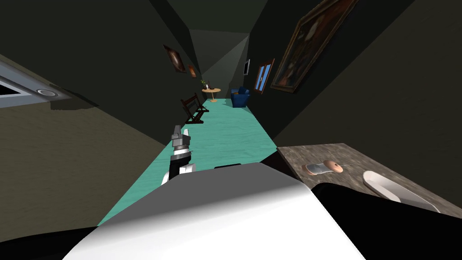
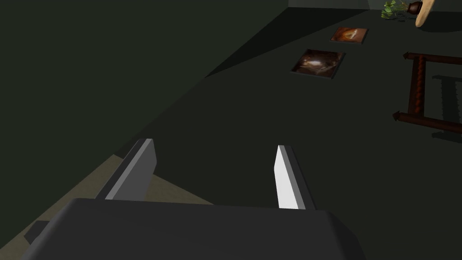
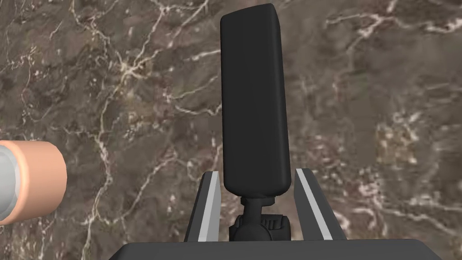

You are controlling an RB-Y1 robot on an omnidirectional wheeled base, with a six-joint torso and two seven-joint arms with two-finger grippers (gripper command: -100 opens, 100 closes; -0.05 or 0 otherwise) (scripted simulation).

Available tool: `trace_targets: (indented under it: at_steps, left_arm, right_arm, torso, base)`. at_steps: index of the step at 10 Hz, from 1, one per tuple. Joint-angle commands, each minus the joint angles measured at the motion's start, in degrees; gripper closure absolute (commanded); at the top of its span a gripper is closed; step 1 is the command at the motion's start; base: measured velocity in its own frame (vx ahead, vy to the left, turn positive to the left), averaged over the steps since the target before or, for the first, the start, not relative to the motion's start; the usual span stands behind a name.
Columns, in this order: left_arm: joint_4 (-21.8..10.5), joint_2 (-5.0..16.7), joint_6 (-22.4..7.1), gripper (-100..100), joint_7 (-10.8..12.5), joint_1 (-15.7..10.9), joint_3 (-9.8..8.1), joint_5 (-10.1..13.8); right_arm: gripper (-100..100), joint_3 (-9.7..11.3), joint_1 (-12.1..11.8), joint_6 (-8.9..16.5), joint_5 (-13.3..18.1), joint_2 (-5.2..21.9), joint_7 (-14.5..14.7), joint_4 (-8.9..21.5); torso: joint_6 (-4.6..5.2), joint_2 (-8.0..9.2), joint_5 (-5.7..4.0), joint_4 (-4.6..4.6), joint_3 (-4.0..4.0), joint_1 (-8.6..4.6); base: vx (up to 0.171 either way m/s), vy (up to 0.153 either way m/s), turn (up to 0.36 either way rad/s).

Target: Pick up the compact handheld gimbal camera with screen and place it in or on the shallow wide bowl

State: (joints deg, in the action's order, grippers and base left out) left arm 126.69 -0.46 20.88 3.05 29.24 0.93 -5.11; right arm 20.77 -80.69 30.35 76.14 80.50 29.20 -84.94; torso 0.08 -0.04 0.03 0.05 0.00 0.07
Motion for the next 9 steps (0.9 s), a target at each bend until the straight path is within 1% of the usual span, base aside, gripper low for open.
trace_targets:
  at_steps: [1, 2, 3, 4, 5, 6, 7, 8, 9]
  left_arm:
    - [0.0, 0.0, 0.0, 0, 0.0, 0.0, 0.00, 0.0]
    - [0.0, 0.0, 0.0, 0, 0.0, 0.0, 0.00, 0.0]
    - [0.0, 0.0, 0.0, 0, 0.0, 0.0, 0.00, 0.0]
    - [0.0, 0.0, 0.0, 0, 0.0, 0.0, 0.00, 0.0]
    - [0.0, 0.0, 0.0, 0, 0.0, 0.0, 0.00, 0.0]
    - [0.0, 0.0, 0.0, 0, 0.0, 0.0, 0.00, 0.0]
    - [0.0, 0.0, 0.0, 0, 0.0, 0.0, 0.00, 0.0]
    - [0.0, 0.0, 0.0, 0, 0.0, 0.0, 0.00, 0.0]
    - [0.0, 0.0, 0.0, 0, 0.0, 0.0, 0.02, 0.0]
  right_arm:
    - [100, 0.0, 0.0, 0.0, 0.0, 0.0, 0.0, 0.0]
    - [100, 0.0, 0.0, 0.0, 0.0, 0.0, 0.0, 0.0]
    - [0, 0.0, 0.0, 0.0, 0.0, 0.0, 0.0, 0.0]
    - [100, -0.6, -1.9, 1.0, 0.1, 1.3, -0.9, -1.2]
    - [100, -0.9, -2.8, 1.5, 0.3, 2.0, -1.5, -1.7]
    - [100, -0.7, -2.1, 1.1, 0.1, 1.5, -0.8, -1.4]
    - [0, -0.7, -2.2, 1.2, 0.1, 1.5, -1.0, -1.4]
    - [100, -1.7, -2.9, 1.7, 1.4, 2.5, -2.9, 0.0]
    - [100, -2.0, -3.2, 1.9, 1.9, 2.8, -3.7, 0.5]
  torso:
    - [0.00, 0.00, 0.00, 0.00, 0.00, 0.00]
    - [0.01, 0.00, 0.00, -0.01, 0.00, 0.01]
    - [0.01, 0.00, 0.00, -0.01, -0.01, 0.01]
    - [0.01, 0.00, 0.01, -0.01, -0.01, 0.01]
    - [0.05, 0.00, 0.04, -0.02, -0.01, 0.10]
    - [0.06, -0.01, 0.06, -0.02, -0.02, 0.18]
    - [0.03, -0.01, 0.04, -0.02, -0.01, 0.12]
    - [0.03, -0.01, 0.03, -0.02, -0.01, 0.07]
    - [-0.10, 0.19, 0.10, 0.03, 0.09, 0.41]
  base:
    - [0.000, 0.000, 0.000]
    - [0.000, 0.000, 0.000]
    - [0.000, 0.000, 0.000]
    - [0.002, 0.019, -0.046]
    - [0.006, 0.034, -0.061]
    - [0.002, 0.017, -0.014]
    - [0.000, 0.000, 0.000]
    - [-0.093, 0.123, 0.195]
    - [-0.162, 0.166, 0.207]
